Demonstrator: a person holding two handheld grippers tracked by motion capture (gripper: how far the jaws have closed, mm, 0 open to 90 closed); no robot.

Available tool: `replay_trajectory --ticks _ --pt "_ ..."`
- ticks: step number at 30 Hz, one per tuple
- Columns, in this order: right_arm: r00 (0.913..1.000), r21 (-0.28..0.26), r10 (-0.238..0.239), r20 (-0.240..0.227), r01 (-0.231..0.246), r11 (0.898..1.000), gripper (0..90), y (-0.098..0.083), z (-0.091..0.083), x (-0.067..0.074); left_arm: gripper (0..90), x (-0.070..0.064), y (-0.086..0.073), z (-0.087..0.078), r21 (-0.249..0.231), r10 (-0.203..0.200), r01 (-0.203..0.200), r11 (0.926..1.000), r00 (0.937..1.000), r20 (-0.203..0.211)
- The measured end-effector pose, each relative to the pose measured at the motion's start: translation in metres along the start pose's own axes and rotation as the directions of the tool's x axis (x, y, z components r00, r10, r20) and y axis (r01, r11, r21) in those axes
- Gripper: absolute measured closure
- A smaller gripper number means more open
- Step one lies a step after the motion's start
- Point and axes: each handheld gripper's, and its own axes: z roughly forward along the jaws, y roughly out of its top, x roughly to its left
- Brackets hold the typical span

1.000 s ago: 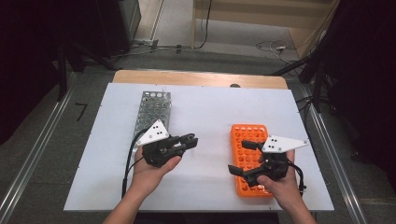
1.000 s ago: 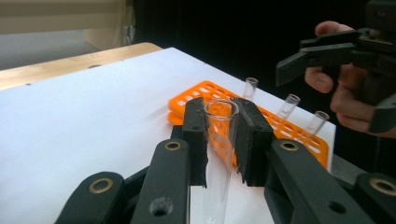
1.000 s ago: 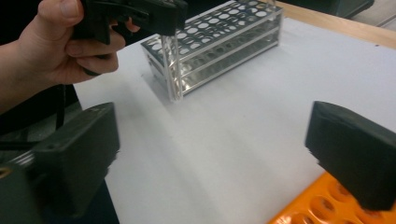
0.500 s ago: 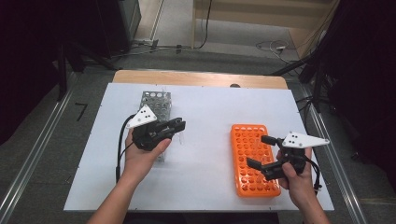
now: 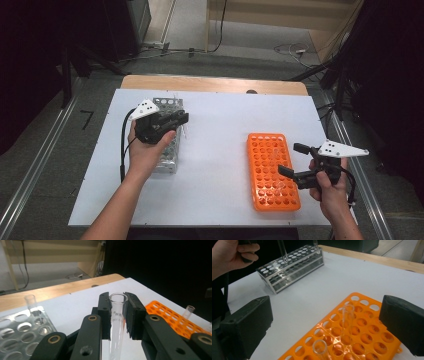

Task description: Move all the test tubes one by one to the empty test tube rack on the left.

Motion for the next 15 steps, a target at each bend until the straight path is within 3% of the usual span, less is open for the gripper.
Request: replay_trajectory --ticks 15 --pt "0.9980 0.002 0.031 0.056 -0.032 0.999 0.0 -0.013 -0.008 -0.021 75.9 0.028 0.025 0.016 -0.027 0.000 -0.003 0.9996 0.9942 -0.108"
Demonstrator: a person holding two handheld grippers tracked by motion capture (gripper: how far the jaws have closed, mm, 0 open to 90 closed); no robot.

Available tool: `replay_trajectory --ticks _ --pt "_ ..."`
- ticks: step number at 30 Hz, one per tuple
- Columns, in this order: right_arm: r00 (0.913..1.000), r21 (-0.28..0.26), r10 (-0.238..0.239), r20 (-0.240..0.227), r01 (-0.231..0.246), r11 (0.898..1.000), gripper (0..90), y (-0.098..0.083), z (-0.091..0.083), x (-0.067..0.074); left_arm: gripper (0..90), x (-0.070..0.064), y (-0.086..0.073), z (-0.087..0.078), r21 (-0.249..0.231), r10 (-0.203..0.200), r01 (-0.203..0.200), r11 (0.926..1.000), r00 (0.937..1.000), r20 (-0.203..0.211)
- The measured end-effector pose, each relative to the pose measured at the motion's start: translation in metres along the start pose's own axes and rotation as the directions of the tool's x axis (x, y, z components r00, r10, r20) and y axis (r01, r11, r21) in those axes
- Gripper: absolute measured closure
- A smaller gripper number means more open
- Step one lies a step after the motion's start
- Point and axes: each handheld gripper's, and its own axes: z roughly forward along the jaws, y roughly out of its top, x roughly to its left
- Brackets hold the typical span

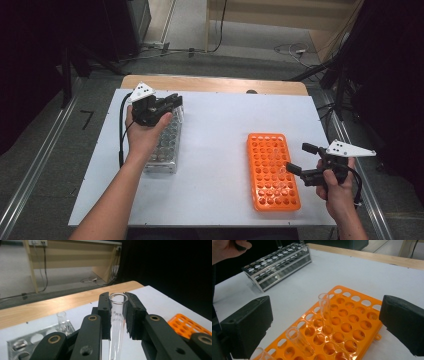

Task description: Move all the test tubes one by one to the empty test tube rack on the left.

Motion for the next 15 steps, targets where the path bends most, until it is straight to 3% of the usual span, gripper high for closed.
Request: replay_trajectory --ticks 15 --pt "0.9998 -0.005 0.018 0.010 -0.018 1.000 0.0 -0.006 -0.001 -0.008 75.9 0.030 0.005 0.032 -0.015 -0.026 0.025 0.9996 0.9940 -0.106"
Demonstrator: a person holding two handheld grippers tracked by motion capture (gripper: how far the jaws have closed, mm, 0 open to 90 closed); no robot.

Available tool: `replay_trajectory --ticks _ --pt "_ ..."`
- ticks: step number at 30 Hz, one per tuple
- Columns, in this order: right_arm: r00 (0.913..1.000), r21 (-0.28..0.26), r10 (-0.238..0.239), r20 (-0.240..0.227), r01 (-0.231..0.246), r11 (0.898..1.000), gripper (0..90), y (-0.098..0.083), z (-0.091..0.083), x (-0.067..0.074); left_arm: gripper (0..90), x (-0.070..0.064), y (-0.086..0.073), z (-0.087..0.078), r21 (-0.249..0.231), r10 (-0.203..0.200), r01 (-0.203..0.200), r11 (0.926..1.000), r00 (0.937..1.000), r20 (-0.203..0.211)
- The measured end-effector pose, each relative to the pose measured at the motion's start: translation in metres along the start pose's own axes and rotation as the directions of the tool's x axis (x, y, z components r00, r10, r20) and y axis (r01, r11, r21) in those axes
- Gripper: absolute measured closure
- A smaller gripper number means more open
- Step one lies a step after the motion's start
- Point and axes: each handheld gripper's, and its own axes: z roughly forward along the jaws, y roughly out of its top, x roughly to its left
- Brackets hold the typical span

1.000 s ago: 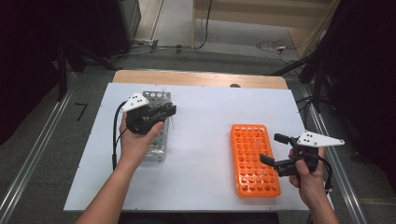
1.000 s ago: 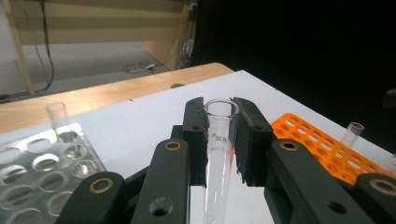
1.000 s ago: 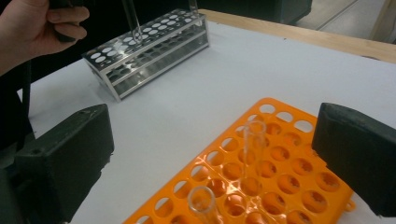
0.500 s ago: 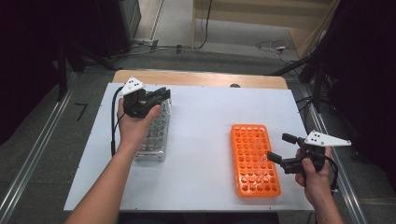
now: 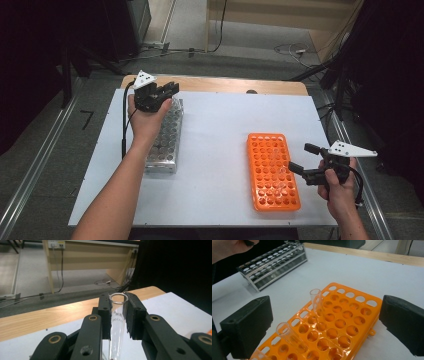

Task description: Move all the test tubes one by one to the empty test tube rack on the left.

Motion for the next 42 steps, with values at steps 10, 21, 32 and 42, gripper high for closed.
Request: replay_trajectory --ticks 10,21,32,42 --pt "1.0000 -0.002 0.004 0.000 -0.004 1.000 0.0 0.000 -0.001 0.000 75.9 0.005 -0.009 0.018 -0.004 0.014 -0.014 0.9999 0.9974 -0.071" --pt "0.9999 -0.013 0.013 -0.006 -0.013 1.000 0.0 0.000 -0.003 -0.002 75.8 0.009 -0.020 0.025 0.037 0.029 -0.025 0.9990 0.9936 -0.110" --pt "0.9997 -0.016 0.018 -0.014 -0.019 1.000 0.0 0.000 -0.003 -0.002 75.7 0.009 -0.028 0.033 0.144 0.033 -0.017 0.9895 0.9932 -0.112" --pt "0.9997 -0.018 0.023 -0.013 -0.023 1.000 0.0 0.000 -0.004 -0.002 75.2 0.007 -0.032 0.035 0.215 0.057 -0.029 0.9762 0.9903 -0.126"
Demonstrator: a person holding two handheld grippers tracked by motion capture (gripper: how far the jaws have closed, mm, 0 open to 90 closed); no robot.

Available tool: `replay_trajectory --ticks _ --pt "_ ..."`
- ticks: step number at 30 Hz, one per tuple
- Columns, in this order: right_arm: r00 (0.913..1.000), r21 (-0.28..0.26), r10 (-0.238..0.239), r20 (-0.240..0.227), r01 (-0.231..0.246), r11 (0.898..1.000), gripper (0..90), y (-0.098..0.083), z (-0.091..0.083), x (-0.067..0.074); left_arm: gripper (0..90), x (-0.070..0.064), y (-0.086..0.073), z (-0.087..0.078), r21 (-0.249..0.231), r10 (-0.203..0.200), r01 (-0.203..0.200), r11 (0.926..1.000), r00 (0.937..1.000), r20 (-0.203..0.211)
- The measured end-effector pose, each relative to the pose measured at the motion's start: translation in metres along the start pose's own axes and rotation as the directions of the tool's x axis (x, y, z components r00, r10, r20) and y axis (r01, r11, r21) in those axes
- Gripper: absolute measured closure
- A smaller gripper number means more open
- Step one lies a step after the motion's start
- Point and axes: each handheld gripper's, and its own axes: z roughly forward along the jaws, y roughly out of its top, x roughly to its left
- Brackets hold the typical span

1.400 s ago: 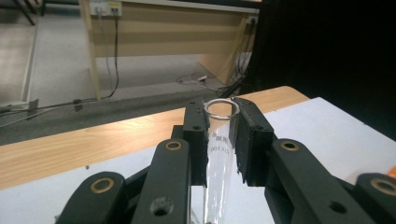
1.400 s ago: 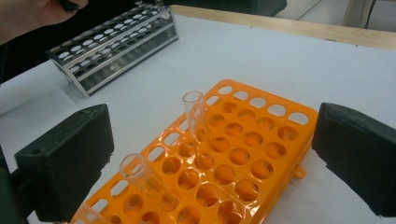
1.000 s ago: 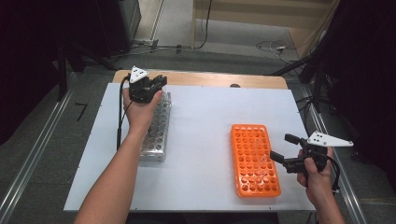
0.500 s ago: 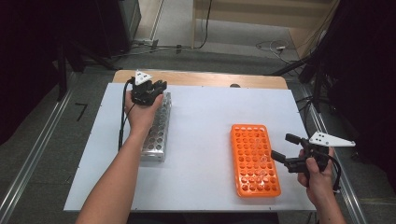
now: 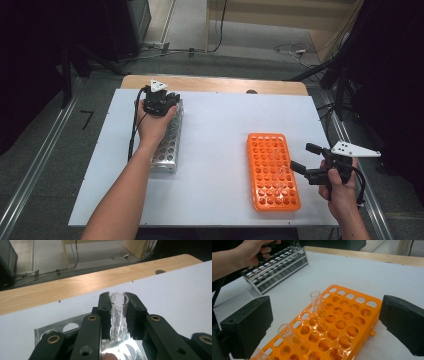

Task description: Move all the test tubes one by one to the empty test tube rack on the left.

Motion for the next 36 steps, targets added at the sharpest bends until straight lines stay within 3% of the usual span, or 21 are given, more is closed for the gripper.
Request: replay_trajectory --ticks 7,11,24,28,36 --pt "1.0000 -0.001 -0.002 0.000 0.002 1.000 0.0 0.000 0.000 0.000 71.1 0.001 0.001 -0.002 0.020 -0.010 0.010 0.9998 1.0000 -0.002" --pt "1.0000 0.003 0.002 0.000 -0.002 1.000 0.0 0.000 0.001 0.001 61.7 0.000 0.002 -0.006 0.019 -0.012 0.012 0.9998 0.9999 0.011" --pt "0.9999 0.007 -0.012 -0.007 0.012 1.000 0.0 0.001 0.003 0.005 11.7 -0.013 -0.005 -0.031 -0.016 -0.035 0.037 0.9992 0.9934 0.109" --pt "0.9997 0.013 -0.024 -0.004 0.024 1.000 0.0 0.001 0.004 0.008 4.5 -0.019 -0.012 -0.044 -0.018 -0.029 0.031 0.9993 0.9901 0.137" --pt "0.9993 0.024 -0.032 -0.021 0.032 0.999 0.0 0.001 0.007 0.013 0.0 -0.032 -0.025 -0.071 -0.038 -0.002 0.009 0.9992 0.9831 0.183"
